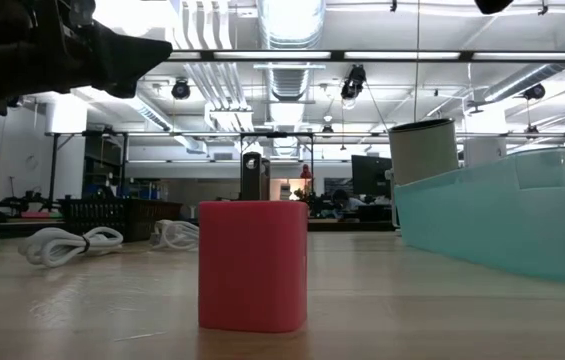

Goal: Pick and place items into bin
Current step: Put the bottom card reader box into the red bin

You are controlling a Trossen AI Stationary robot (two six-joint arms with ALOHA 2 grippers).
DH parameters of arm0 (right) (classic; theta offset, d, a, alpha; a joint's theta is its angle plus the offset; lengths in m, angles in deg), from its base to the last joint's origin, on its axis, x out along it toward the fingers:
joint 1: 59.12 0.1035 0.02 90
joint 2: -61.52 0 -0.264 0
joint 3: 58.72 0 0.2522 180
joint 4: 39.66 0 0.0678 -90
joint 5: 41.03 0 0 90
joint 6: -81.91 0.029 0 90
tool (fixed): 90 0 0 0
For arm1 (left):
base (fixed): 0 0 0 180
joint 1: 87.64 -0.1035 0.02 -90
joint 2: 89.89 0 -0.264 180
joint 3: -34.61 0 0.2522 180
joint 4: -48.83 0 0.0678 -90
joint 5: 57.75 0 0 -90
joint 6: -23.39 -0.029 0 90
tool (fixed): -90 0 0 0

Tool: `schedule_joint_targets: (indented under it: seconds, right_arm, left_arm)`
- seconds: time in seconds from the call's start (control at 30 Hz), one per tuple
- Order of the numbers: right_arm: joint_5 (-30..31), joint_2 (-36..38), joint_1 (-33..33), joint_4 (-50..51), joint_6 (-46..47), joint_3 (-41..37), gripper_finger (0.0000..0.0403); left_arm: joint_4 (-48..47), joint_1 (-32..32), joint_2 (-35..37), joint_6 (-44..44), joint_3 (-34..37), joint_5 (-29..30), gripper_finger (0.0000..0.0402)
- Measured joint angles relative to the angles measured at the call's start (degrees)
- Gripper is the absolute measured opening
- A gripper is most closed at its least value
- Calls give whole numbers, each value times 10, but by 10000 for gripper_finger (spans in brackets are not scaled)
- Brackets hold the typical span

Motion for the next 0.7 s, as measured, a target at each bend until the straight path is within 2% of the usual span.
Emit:
schedule_joint_targets:
  seconds: [0.57, 0.7]
  right_arm:
    - [38, 0, 52, 33, 111, -1, 136]
    - [45, -20, 59, 34, 126, 2, 136]
  left_arm:
    - [-2, 0, 0, 1, 0, 0, 11]
    - [-2, 0, 0, 1, 0, 0, 11]
